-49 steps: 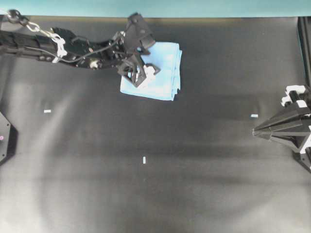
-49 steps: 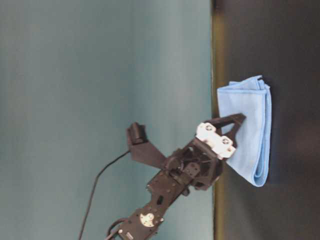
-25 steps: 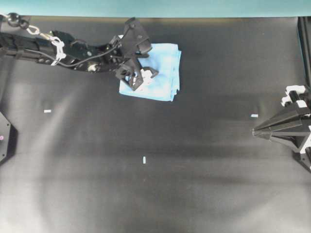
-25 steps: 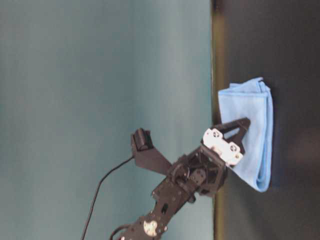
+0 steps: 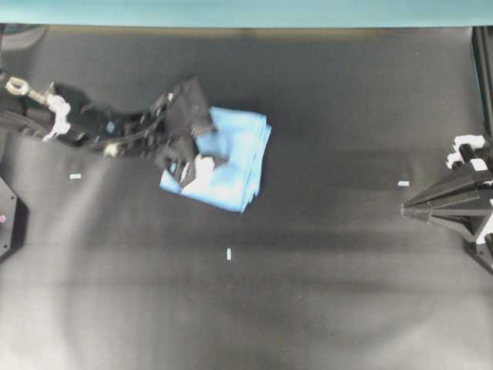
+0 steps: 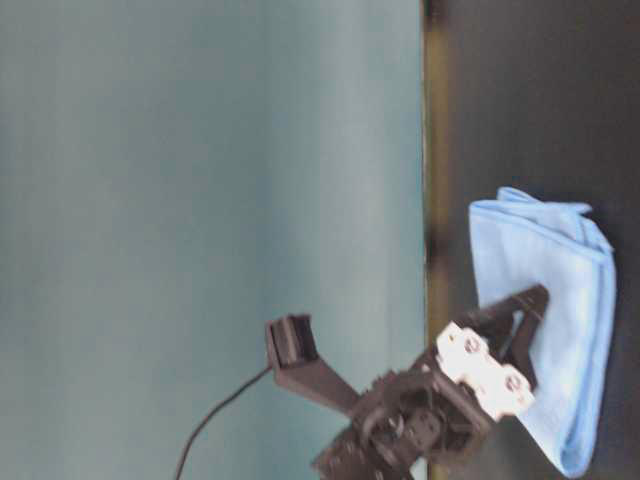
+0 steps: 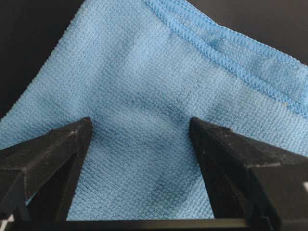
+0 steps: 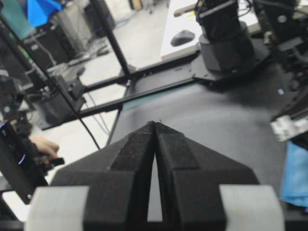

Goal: Push a blue cloth with the left arm to wipe the desk.
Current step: 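Keep pushing the blue cloth with the left gripper toward the near-left corner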

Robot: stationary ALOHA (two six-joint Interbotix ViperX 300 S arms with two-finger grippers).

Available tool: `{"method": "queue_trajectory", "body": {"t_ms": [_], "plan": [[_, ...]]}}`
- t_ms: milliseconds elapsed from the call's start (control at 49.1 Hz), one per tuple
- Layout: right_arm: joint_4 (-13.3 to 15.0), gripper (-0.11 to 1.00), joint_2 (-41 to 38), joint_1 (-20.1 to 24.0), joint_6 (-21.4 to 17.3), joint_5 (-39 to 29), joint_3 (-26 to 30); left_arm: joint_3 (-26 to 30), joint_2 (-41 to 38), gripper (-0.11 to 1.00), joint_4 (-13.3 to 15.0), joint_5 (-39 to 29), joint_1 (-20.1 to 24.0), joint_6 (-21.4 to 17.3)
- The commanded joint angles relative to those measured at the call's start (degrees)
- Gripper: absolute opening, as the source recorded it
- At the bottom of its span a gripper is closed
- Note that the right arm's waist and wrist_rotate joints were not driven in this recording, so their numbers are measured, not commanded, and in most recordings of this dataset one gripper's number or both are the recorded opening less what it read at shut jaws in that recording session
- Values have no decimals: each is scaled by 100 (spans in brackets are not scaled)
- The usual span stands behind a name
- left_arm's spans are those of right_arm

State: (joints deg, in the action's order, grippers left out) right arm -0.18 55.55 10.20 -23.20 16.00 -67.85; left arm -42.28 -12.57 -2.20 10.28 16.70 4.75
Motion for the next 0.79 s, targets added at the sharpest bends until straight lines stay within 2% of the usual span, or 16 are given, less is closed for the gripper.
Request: {"method": "queue_trajectory", "body": {"t_ms": [0,346,774], "plan": [[0,0,-18,0,0,26,44,-229,167,81,-18,-18,-334,18],[0,0,-18,0,9,35,35,-888,694,81,-18,-53,-1318,70],[-35,0,-26,0,0,97,26,-1468,1125,81,-26,-62,-2681,378]]}}
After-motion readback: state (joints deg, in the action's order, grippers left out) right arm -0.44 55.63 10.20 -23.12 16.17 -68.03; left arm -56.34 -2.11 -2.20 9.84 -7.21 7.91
